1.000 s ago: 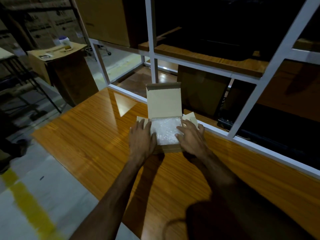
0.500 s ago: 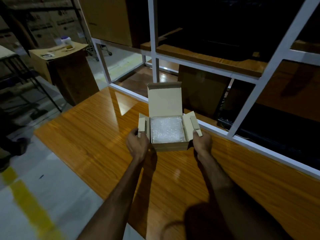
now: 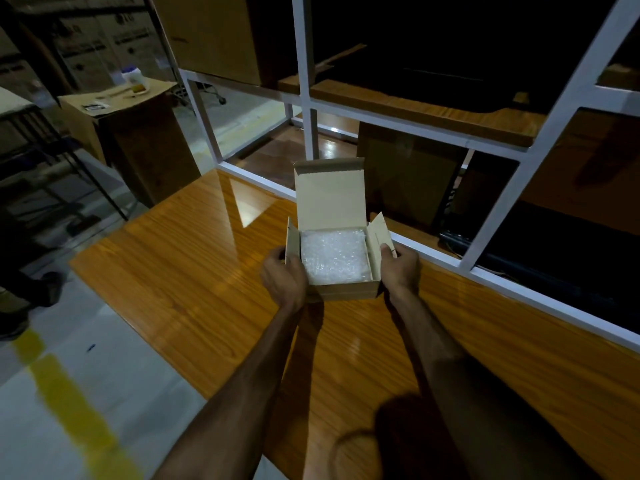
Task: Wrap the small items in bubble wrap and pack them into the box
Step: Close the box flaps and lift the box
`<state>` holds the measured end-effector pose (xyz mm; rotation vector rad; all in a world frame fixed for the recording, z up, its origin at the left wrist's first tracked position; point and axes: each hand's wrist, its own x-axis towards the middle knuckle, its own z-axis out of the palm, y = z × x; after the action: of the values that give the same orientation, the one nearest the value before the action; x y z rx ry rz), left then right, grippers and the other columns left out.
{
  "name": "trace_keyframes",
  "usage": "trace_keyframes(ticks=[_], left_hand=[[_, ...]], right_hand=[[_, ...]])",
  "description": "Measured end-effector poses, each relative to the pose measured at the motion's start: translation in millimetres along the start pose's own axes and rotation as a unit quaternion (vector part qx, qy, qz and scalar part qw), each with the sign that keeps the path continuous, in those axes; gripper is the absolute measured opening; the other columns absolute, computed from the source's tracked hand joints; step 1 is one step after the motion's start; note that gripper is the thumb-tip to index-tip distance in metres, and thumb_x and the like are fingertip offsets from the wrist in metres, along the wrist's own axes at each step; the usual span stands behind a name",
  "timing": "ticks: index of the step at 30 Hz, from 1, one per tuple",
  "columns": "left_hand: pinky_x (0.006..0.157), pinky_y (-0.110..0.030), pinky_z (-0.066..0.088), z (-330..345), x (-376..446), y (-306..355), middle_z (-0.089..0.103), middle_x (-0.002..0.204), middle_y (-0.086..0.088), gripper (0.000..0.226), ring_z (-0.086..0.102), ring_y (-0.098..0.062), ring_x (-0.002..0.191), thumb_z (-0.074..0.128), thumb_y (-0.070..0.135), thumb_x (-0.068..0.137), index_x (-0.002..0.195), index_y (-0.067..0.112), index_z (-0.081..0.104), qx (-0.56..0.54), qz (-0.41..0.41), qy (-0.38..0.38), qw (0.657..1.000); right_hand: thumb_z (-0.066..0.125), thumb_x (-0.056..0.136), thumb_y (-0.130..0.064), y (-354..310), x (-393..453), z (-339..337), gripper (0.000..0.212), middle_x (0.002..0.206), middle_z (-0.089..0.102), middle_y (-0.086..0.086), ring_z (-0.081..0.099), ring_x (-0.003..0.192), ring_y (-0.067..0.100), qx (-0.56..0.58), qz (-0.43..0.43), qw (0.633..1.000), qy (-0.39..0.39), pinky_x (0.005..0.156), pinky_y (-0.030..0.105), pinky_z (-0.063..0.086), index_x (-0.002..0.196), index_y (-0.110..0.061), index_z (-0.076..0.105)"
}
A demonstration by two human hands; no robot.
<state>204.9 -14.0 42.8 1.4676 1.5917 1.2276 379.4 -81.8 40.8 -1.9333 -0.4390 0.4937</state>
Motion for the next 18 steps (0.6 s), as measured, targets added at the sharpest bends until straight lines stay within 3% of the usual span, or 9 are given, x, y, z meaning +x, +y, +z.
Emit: trace_keyframes(ticks=[2,6,8,10,13,18], left_hand=[[0.084,-0.036,0.053,4,0,-3,0.073,0.116,-0.011,0.028,0.067,-0.025,0.105,0.063,0.015,0.099,0.123,0.005,0.072,0.033,0.042,-0.005,0.999],[0.08,-0.031,0.042,13,-7,-8,0.069,0.11,-0.012,0.025,0.062,-0.027,0.103,0.067,0.009,0.095,0.119,0.005,0.073,0.131,0.13,-0.036,0.982],[0.084,-0.03,0.041,16,-10,-10,0.067,0.115,-0.012,0.029,0.059,-0.028,0.107,0.069,0.012,0.095,0.123,0.006,0.072,0.167,0.16,-0.065,0.971],[0.088,-0.033,0.045,18,-12,-17,0.065,0.123,-0.012,0.035,0.057,-0.028,0.114,0.068,0.025,0.097,0.128,0.011,0.069,0.223,0.198,-0.098,0.949],[0.094,-0.043,0.047,20,-14,-30,0.061,0.133,-0.012,0.049,0.05,-0.027,0.124,0.056,0.049,0.1,0.135,0.016,0.065,0.316,0.24,-0.142,0.907],[0.102,-0.047,0.041,16,-16,-30,0.055,0.139,-0.009,0.062,0.043,-0.028,0.13,0.039,0.065,0.101,0.139,0.02,0.06,0.362,0.249,-0.171,0.882]], right_hand=[[0.062,0.105,-0.031,0,-4,0,0.033,0.13,0.072,0.004,0.069,0.115,0.026,-0.023,-0.035,0.999,0.001,0.092,0.047,0.06,0.135,-0.018,0.069],[0.058,0.106,-0.022,2,-9,0,0.029,0.115,0.077,0.007,0.069,0.085,0.017,-0.113,-0.122,0.986,0.015,0.069,0.035,0.061,0.129,-0.011,0.072],[0.057,0.107,-0.02,2,-11,1,0.032,0.111,0.076,0.003,0.068,0.084,0.014,-0.162,-0.167,0.973,0.009,0.059,0.025,0.051,0.136,-0.014,0.068],[0.056,0.106,-0.018,3,-12,3,0.035,0.115,0.075,0.004,0.067,0.091,0.015,-0.206,-0.206,0.957,-0.005,0.063,0.022,0.046,0.139,-0.017,0.066],[0.057,0.105,-0.018,7,-15,6,0.042,0.129,0.072,0.006,0.069,0.104,0.022,-0.245,-0.255,0.935,-0.012,0.078,0.029,0.056,0.146,-0.016,0.061],[0.062,0.104,-0.017,11,-20,5,0.046,0.145,0.064,0.01,0.068,0.121,0.028,-0.283,-0.315,0.905,-0.027,0.092,0.033,0.055,0.149,-0.008,0.057]])
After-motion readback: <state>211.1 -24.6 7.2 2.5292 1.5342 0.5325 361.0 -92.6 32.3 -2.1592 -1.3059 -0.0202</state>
